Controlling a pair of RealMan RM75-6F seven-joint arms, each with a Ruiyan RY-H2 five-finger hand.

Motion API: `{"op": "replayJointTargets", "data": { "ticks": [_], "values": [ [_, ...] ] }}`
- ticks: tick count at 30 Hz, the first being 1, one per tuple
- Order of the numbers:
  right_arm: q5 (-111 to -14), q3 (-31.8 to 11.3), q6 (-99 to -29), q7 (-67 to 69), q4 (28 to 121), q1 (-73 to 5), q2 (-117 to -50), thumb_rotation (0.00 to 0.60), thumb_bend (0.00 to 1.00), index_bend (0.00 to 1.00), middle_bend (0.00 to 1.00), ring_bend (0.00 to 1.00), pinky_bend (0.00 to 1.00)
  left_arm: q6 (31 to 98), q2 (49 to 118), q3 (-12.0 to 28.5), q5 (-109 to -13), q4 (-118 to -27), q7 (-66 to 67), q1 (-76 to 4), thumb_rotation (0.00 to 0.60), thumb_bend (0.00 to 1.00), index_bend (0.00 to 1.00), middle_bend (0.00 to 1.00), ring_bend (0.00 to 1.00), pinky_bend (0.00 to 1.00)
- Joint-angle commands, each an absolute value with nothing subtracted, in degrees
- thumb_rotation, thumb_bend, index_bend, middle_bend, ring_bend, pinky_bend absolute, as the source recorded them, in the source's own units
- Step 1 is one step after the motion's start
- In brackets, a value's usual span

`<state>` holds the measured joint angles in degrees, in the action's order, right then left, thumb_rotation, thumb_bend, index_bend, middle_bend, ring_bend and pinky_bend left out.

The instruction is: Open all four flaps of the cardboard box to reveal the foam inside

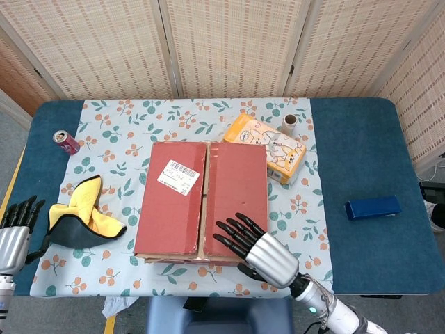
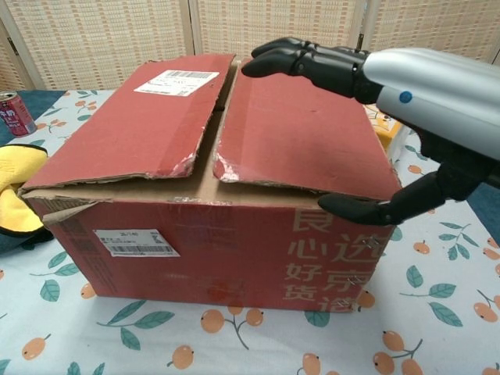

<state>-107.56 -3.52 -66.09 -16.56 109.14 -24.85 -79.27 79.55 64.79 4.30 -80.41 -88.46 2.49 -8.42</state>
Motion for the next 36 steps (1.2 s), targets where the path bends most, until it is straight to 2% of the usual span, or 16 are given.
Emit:
{"op": "replayJointTargets", "data": {
  "ticks": [1,26,36],
  "values": [
    [-106.12,-4.37,-64.56,-17.2,108.58,-26.28,-81.0,0.6,0.38,0.0,0.0,0.0,0.0,79.5,64.48,4.52,-80.09,-88.22,1.55,-8.39,0.6,0.48,0.0,0.0,0.01,0.0],
    [-99.8,-8.35,-62.54,-20.82,103.32,-32.85,-89.4,0.6,0.38,0.0,0.0,0.0,0.0,81.78,63.01,4.4,-81.86,-87.9,-3.72,-7.39,0.6,0.48,0.0,0.0,0.01,0.0],
    [-100.2,-8.44,-64.56,-18.08,101.89,-34.53,-90.49,0.6,0.38,0.0,0.0,0.0,0.0,82.35,62.94,4.4,-82.08,-87.87,-3.93,-7.14,0.6,0.48,0.0,0.0,0.01,0.0]
  ]
}}
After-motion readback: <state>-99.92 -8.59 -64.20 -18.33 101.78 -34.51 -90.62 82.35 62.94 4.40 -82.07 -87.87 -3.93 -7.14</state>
